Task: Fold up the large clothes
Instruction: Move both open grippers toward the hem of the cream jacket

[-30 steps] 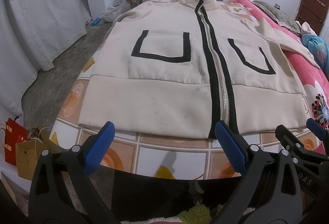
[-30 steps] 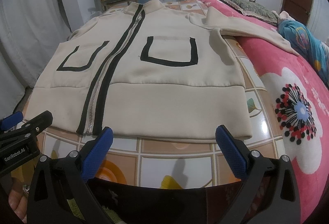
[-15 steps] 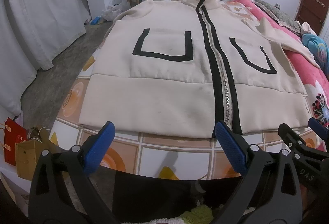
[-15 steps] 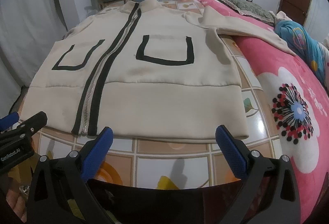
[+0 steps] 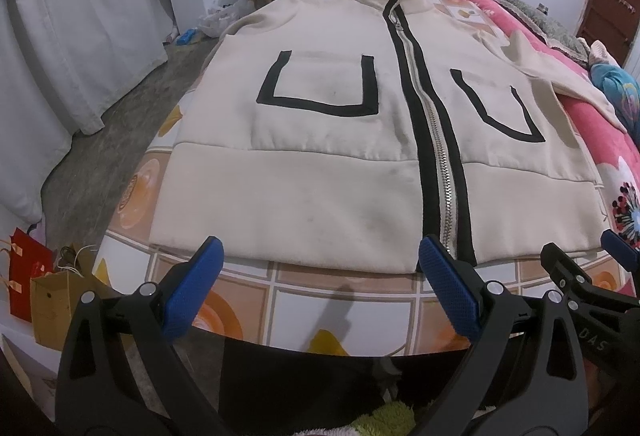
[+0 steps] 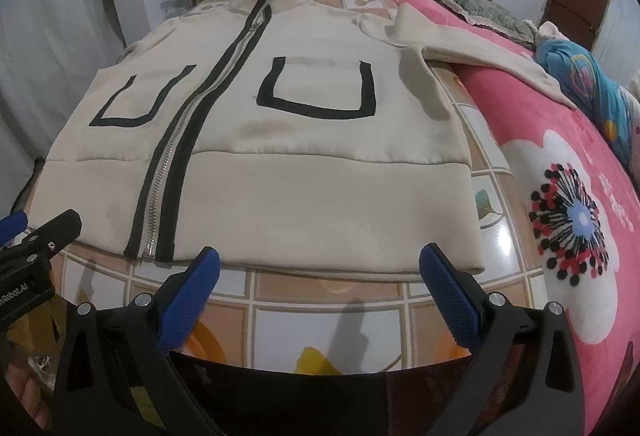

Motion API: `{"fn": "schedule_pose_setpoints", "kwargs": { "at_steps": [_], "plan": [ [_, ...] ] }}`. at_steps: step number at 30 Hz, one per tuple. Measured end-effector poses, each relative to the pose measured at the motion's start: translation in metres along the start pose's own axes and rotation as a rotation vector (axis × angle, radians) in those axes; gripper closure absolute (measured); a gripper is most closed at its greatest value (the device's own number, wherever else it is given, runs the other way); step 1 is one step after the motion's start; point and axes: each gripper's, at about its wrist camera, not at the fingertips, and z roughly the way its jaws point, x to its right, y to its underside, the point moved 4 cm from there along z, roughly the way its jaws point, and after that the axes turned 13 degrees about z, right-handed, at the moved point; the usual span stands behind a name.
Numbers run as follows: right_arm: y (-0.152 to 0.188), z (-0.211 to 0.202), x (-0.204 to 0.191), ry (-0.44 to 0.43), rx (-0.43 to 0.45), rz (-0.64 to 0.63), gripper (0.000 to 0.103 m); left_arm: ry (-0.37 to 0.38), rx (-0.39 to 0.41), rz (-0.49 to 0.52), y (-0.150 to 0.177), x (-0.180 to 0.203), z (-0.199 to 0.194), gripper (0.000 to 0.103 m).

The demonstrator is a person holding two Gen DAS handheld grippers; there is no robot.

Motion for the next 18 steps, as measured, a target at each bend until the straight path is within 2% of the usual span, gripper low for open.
{"fn": "schedule_pose_setpoints", "kwargs": {
  "at_steps": [18],
  "plan": [
    [0.000,0.014,-0.001,0.013,-0.031,-0.026,0.006,-0.007,-0.039,0.006,-0.003,0.002,0.020,0.008]
  ]
}}
